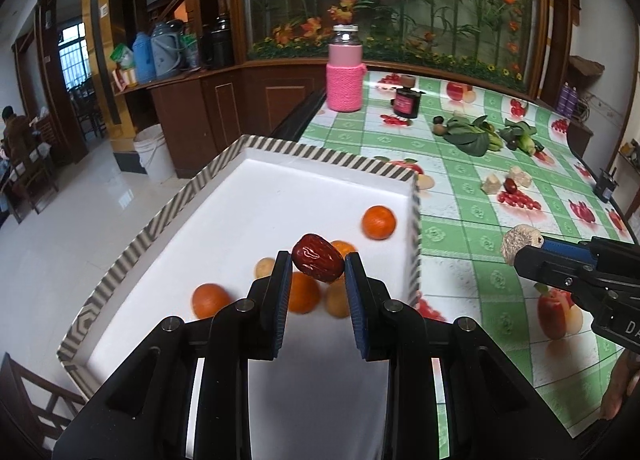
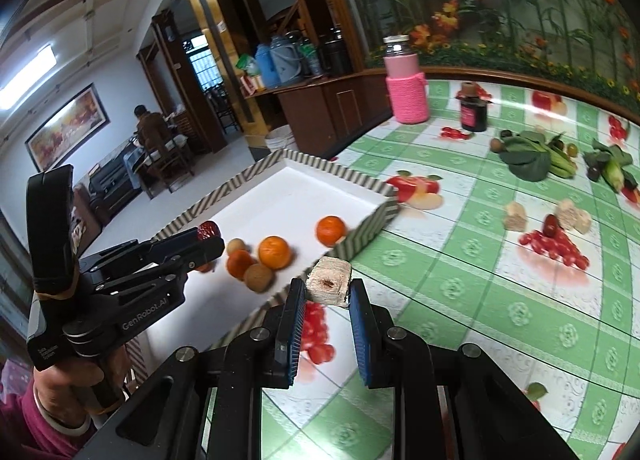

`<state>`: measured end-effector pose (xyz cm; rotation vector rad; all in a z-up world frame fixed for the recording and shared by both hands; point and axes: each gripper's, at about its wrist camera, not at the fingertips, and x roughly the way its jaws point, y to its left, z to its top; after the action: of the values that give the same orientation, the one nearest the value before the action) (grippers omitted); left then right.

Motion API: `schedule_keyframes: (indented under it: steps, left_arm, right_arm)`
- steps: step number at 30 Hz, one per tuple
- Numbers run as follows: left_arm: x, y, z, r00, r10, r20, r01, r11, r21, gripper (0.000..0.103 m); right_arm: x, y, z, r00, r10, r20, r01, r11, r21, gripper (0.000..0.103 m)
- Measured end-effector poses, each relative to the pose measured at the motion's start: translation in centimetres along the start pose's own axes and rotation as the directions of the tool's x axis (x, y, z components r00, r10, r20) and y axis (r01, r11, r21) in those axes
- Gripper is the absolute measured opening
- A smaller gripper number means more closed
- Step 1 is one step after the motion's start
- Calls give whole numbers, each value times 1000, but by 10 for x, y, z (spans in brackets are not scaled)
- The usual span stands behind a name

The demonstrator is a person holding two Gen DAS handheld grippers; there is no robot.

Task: Organize fruits
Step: 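Carry the date and cake into the white tray and open both tools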

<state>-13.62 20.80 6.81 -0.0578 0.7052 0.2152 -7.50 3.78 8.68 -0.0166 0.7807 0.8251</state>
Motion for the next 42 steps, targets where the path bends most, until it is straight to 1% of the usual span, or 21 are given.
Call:
schedule_keyframes:
  steps: [8,16,23,33,42]
  left_arm:
    - [-1,20,-7,1000,17,-13,-17,999,-27,26]
    - [-6,44,-20,998,-19,-56,15,998,-67,26]
    - [-1,64,-29,995,-22,-92,11,994,-113,26]
    - [11,65,-34,993,-30,-115,17,993,-115,26]
    - [23,74,-31,990,-6,-138,-11,993,-119,26]
  right_arm:
    - [15,23,5,999,30,-26,-32,998,-48,21]
    - [30,40,7,997,54,-59,-59,994,-88,21]
    - [50,58,8,991,89,-99,-100,988,-115,21]
    - [82,76,6,980,95,-175,-123,979,-160,21]
    - [101,79,4,972,89,-218,-127,977,-169,21]
